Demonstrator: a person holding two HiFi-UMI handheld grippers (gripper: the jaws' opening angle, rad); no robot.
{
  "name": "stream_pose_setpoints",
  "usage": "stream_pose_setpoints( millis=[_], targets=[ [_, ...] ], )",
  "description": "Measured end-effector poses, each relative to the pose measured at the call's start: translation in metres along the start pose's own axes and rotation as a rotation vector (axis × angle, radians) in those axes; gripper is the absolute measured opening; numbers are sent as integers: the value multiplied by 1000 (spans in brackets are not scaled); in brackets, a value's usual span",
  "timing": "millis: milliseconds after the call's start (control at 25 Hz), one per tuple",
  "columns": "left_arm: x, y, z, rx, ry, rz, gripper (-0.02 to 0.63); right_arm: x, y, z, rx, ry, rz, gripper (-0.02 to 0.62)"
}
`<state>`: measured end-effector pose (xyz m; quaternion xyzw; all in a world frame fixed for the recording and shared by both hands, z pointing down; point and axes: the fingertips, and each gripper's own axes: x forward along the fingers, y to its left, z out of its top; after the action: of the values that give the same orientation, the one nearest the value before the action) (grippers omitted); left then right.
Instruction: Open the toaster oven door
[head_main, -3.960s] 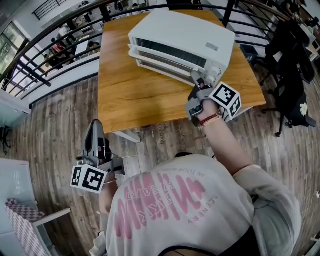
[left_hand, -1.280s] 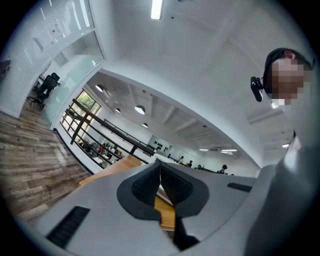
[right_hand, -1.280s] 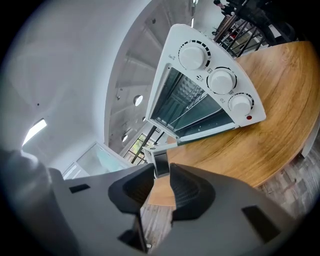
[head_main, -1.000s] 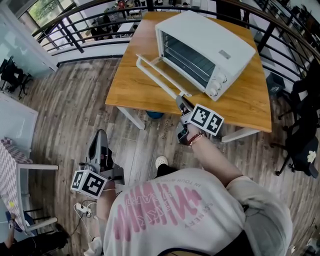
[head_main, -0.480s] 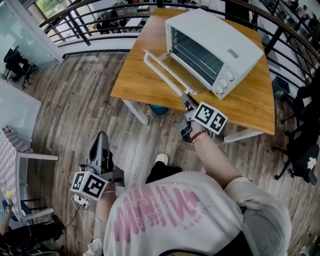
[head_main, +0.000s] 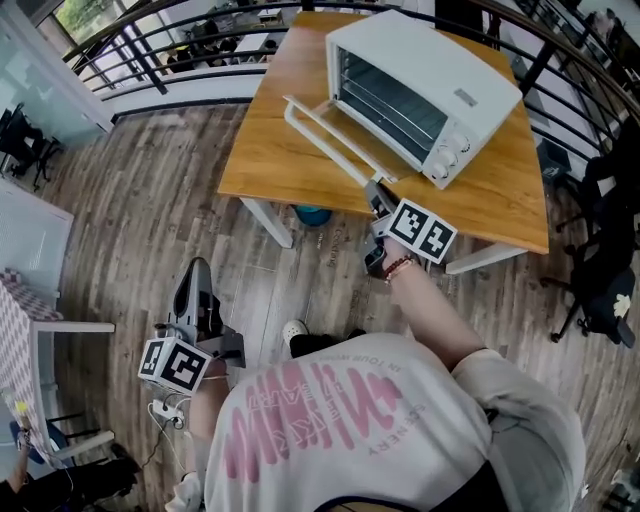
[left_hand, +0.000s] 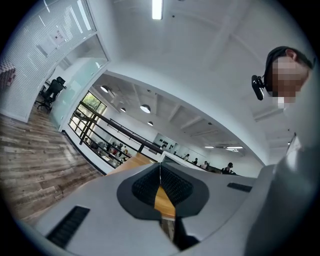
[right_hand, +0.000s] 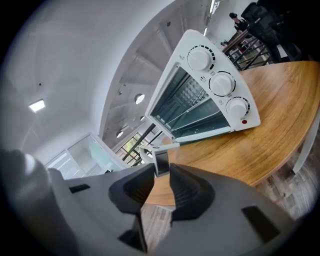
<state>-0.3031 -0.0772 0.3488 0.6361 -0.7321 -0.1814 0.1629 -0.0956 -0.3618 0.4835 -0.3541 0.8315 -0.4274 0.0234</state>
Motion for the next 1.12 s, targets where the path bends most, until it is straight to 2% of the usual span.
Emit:
stream_pose_setpoints(
  millis=[520, 1120],
  targets=[
    [38, 50, 45, -22, -6, -126, 21, -3, -6, -9, 31, -96, -157, 86],
    [73, 86, 66, -36, 26, -244, 21, -2, -14, -24, 87, -177, -280, 81]
  ],
)
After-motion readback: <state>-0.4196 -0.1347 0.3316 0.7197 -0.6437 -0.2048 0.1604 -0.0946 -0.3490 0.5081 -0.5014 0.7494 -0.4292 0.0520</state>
